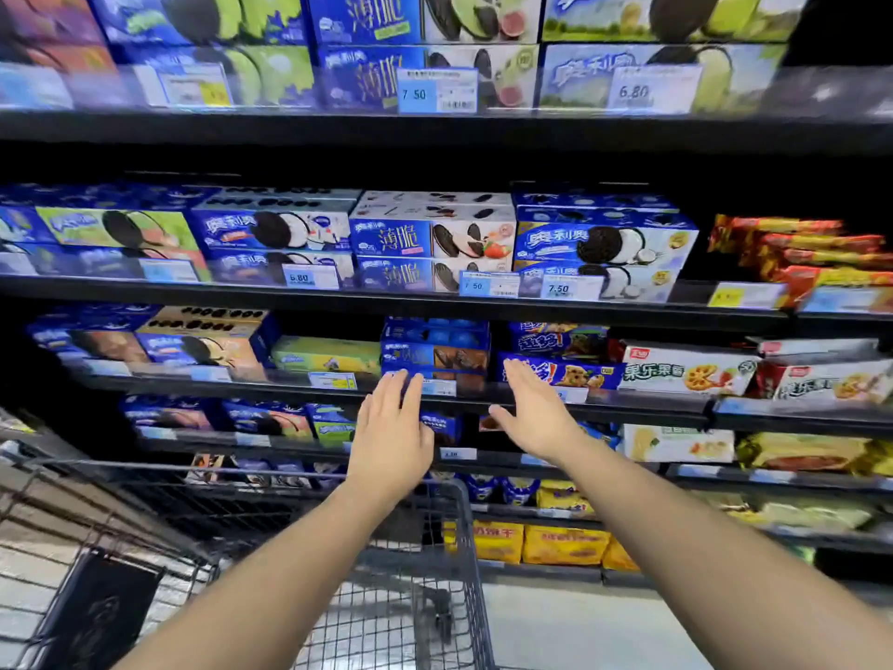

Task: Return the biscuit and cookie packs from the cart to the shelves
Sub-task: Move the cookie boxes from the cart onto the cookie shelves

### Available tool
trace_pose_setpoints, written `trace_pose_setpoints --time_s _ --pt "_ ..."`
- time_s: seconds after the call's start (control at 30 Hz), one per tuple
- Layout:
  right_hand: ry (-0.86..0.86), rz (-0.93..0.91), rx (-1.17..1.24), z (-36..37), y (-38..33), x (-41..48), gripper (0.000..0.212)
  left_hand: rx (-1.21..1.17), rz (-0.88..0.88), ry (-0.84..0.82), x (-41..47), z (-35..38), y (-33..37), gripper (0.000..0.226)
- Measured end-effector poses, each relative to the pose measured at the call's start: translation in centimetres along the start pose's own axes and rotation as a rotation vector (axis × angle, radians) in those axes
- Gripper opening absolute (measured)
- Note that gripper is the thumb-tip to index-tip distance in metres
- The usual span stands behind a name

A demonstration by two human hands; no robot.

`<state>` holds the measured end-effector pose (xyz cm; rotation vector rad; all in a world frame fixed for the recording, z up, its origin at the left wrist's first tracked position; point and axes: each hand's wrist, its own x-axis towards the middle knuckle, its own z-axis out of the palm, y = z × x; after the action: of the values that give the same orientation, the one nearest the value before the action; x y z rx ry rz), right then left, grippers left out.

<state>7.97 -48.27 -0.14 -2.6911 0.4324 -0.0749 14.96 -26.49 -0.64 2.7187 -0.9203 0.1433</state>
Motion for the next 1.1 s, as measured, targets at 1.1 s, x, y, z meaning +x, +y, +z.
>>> trace_pose_setpoints --time_s 1.1 --pt "0.117 0.116 0.093 5.7 2.6 12.5 0.09 -0.413 -0.182 0.185 15.1 10.0 -10.7 0.065"
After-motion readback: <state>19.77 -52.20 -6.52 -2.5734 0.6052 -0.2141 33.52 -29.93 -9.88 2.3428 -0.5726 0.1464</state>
